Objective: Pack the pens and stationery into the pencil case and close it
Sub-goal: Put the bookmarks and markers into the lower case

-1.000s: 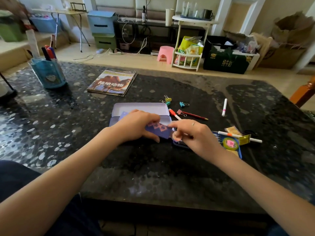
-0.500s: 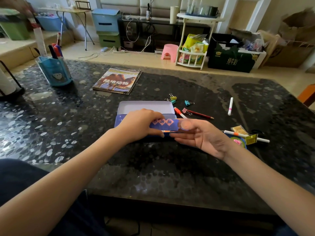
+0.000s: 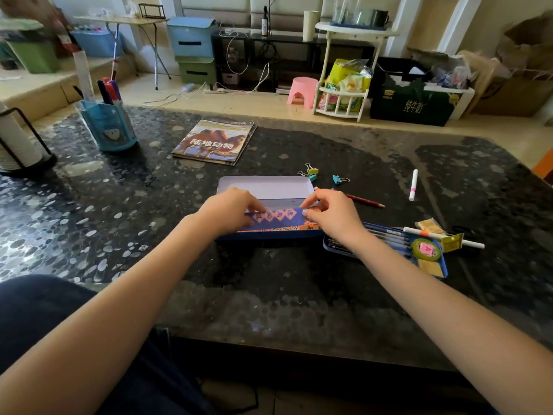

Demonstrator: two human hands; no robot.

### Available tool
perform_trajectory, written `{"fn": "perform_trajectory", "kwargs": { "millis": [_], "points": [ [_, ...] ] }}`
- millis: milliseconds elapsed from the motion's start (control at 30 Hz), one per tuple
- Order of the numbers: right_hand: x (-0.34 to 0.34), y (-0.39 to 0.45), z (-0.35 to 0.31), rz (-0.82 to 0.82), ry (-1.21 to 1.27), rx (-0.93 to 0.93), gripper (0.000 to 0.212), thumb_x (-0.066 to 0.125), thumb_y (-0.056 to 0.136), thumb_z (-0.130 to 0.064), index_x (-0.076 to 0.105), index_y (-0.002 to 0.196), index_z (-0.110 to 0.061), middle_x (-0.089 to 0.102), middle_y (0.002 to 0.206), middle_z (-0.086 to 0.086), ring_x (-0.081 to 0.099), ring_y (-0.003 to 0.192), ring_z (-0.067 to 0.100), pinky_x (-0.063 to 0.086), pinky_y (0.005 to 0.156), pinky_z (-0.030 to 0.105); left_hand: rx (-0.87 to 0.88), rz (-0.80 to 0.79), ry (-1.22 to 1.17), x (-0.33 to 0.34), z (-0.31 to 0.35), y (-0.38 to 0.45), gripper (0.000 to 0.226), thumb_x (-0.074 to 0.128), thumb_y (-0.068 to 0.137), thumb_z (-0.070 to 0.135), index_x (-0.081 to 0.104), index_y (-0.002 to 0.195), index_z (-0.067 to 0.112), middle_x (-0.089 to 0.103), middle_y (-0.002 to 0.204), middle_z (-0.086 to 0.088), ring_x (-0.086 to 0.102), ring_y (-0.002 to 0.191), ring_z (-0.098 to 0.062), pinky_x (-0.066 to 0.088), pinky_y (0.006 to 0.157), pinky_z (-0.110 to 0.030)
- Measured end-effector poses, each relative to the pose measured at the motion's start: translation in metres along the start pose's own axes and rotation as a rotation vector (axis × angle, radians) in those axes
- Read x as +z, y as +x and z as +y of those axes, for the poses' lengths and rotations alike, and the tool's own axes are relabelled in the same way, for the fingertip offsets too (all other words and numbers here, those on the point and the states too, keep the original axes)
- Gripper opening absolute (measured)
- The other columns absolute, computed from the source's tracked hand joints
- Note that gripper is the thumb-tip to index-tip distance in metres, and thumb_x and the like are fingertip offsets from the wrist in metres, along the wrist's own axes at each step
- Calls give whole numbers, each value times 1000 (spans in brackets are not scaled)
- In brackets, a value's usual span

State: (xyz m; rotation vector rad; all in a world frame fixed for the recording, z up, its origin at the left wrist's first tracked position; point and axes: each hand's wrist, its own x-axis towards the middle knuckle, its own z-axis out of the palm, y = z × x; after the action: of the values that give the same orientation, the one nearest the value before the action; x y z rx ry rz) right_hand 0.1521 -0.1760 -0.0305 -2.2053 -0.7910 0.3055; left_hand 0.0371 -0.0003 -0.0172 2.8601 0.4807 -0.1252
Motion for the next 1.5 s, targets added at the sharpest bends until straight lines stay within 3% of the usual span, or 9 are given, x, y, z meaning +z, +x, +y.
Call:
{"fn": "perform_trajectory", "kwargs": {
  "millis": [100,267,467,567,733,933,1067,1233,1500],
  "points": [
    [13,2,3,-33,-91,-10,9,65,87,-11,66,95,-14,63,91,-1,60,79,7,45,65,13,6,-79,-19,3,-4,5,40,63,86,11,61,124,24,61,124,-4,56,108,-20,46,96,-35],
    [16,6,4,-64,-280,-39,8,66,86,-14,70,92,-13,64,103,5,55,106,19,47,85,31,34,-143,-34,8,-5,9,33,62,88,13,65,119,24,61,122,-6,52,90,-14,42,91,-29],
    [9,11,-7,-147,-447,32,15,69,84,-22,70,99,-16,36,147,16,16,143,31,29,110,44,-56,-132,59,1,-15,5,36,67,83,19,60,118,25,57,118,-3,54,106,-21,44,97,-38],
    [10,15,-5,-147,-504,19,20,71,82,-27,68,101,-20,47,136,11,27,137,32,39,102,43,-131,-129,135,-10,-20,1,30,70,81,24,61,110,27,62,107,5,54,105,-17,36,99,-43],
    [8,19,3,-135,-525,-20,24,72,81,-31,63,102,-25,55,124,6,43,125,27,47,96,45,-90,-205,-172,-17,-27,0,35,71,76,-1,73,103,23,67,94,6,58,74,-4,44,78,-23],
    [2,17,14,-157,-292,-65,15,71,81,-17,64,94,-22,58,98,-1,57,93,14,48,77,29,-98,-94,-273,-6,-30,4,38,74,70,-6,73,98,21,63,80,12,56,69,0,47,74,-25],
    [-6,16,25,148,-161,-96,14,62,86,-7,64,97,-15,59,81,-1,52,69,7,40,62,20,-97,-132,-314,-6,-35,4,35,74,71,-5,75,90,25,63,70,16,59,66,-2,46,67,-20],
    [-20,21,45,225,-329,79,24,68,85,-16,66,108,-9,67,97,7,61,87,21,52,80,36,-93,-182,-263,-6,-32,7,39,70,72,-9,75,94,24,63,75,15,59,73,-4,47,65,-19],
    [-18,30,47,222,-391,163,10,69,84,-17,74,89,-10,71,88,7,63,77,19,49,65,31,-100,-182,-212,-4,-37,9,22,77,74,14,62,88,22,59,83,5,57,83,-16,45,75,-26]
  ]
}}
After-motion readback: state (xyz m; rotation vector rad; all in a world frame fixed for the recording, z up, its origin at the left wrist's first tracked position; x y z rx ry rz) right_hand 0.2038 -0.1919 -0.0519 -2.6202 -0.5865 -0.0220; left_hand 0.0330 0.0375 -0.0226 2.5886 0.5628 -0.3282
